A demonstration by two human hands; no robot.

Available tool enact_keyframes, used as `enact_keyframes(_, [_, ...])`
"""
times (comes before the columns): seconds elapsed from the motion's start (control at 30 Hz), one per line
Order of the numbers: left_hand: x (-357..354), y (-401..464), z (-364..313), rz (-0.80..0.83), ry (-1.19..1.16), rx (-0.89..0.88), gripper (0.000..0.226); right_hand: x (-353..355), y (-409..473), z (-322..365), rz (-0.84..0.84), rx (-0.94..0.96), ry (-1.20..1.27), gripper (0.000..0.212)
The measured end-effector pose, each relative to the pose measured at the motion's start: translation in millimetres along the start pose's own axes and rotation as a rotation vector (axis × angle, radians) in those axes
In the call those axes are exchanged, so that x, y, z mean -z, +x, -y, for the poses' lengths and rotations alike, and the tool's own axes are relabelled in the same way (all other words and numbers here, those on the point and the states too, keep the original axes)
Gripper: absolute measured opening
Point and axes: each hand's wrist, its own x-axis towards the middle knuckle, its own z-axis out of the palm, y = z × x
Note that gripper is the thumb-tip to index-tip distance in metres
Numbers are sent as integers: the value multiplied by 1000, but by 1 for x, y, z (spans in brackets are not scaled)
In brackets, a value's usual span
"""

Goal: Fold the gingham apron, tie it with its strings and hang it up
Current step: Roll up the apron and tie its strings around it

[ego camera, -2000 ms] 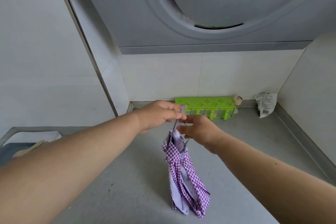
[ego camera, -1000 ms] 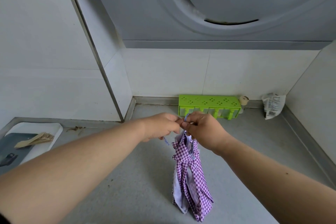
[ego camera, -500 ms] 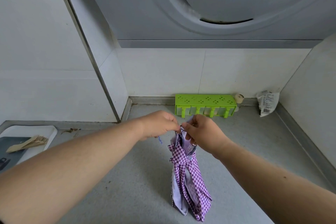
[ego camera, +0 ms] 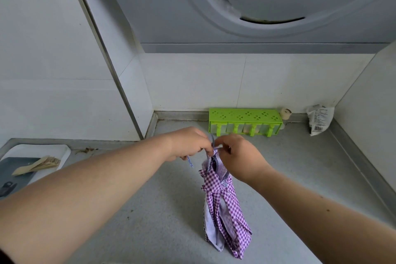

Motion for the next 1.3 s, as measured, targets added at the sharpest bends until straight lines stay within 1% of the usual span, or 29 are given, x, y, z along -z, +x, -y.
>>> enact_keyframes(0.1, [-1, 0, 1, 4, 7, 13, 17, -4, 3, -4, 41, -3, -21, 31])
enact_keyframes(0.23, [-3, 2, 4, 20, -26, 47, 2, -3, 0, -1, -14, -34, 37, 25])
enact_keyframes(0.33, [-4, 3, 7, 30, -92, 91, 1, -2, -5, 2, -33, -20, 92, 38])
enact_keyframes(0.4, [-4, 2, 8, 26, -134, 110, 2, -4, -4, 1, -47, 38, 45, 42])
enact_keyframes(0.5, [-4, 1, 7, 27, -157, 109, 2, -8, 2, -3, -27, 27, -24, 34])
enact_keyframes(0.57, [-4, 1, 8, 35, -154, 95, 4, -11, 5, -3, -7, 8, -21, 32])
enact_keyframes(0.63, [-5, 1, 9, 47, -158, 84, 3, -9, 6, -1, 24, -15, 29, 28])
enact_keyframes(0.73, [-4, -1, 10, 56, -161, 83, 4, -6, 5, -1, 116, -82, 173, 15])
enact_keyframes(0.83, [-3, -2, 13, 89, -176, 102, 11, -7, 2, -4, 135, -91, 259, 27])
enact_keyframes(0.9, [-3, -2, 14, 107, -193, 109, 15, -10, 1, -4, 122, -83, 286, 30])
enact_keyframes(1.0, [-2, -2, 15, 92, -188, 102, 11, -15, 1, -4, 114, -74, 252, 34])
enact_keyframes(1.07, [-1, -3, 16, 80, -186, 96, 6, -15, 0, -3, 117, -51, 179, 29])
enact_keyframes(1.13, [-1, -4, 18, 79, -193, 99, 9, -15, -3, -2, 96, -35, 165, 24])
enact_keyframes(1.2, [-2, -4, 18, 88, -206, 102, 14, -16, -7, -2, 46, -15, 223, 24])
enact_keyframes(1.3, [-3, -4, 19, 101, -211, 103, 18, -17, -9, 1, 9, 16, 297, 13])
